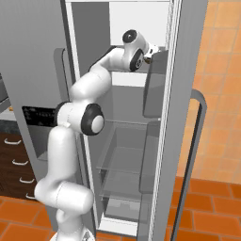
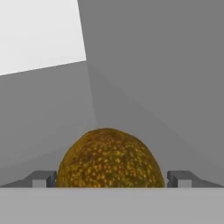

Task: Place one avocado and one chicken drumstick in each tupperware on the nearby counter, to pack two identical lunches.

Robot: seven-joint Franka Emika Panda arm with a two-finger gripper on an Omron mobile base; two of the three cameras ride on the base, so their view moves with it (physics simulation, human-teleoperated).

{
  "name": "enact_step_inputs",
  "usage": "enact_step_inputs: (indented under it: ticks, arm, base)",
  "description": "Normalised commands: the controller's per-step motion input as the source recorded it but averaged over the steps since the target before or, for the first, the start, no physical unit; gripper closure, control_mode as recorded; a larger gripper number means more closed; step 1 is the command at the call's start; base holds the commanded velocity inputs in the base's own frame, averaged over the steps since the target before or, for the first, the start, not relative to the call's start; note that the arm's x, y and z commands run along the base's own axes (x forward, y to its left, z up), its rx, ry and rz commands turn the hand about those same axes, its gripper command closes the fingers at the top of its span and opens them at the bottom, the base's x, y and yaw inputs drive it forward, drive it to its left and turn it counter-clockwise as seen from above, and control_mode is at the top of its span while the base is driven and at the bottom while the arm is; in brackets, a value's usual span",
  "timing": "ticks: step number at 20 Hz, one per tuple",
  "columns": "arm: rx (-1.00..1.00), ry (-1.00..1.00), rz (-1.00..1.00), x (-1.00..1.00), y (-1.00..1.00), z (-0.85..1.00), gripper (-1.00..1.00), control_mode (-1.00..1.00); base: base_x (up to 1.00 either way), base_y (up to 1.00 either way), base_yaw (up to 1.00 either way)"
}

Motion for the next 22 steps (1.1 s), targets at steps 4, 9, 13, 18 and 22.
enact_step_inputs:
  ticks: [4, 9, 13, 18, 22]
  arm:
    - [0.00, 0.04, 0.00, 0.26, -0.10, -0.31, 1.00, -1.00]
    - [-0.05, -0.16, 0.00, -0.31, -0.01, -0.90, 1.00, -1.00]
    - [-0.16, -0.62, 0.00, -0.48, 0.01, -1.00, 1.00, -1.00]
    - [-0.06, -0.28, -0.01, -0.89, 0.11, 0.13, 1.00, -1.00]
    - [0.00, 0.22, 0.00, -1.00, 0.41, 1.00, 1.00, -1.00]
  base:
    - [0.00, 0.00, 0.00]
    - [0.00, 0.00, 0.00]
    - [0.00, 0.00, 0.00]
    - [0.00, 0.00, 0.00]
    - [0.00, 0.00, 0.00]
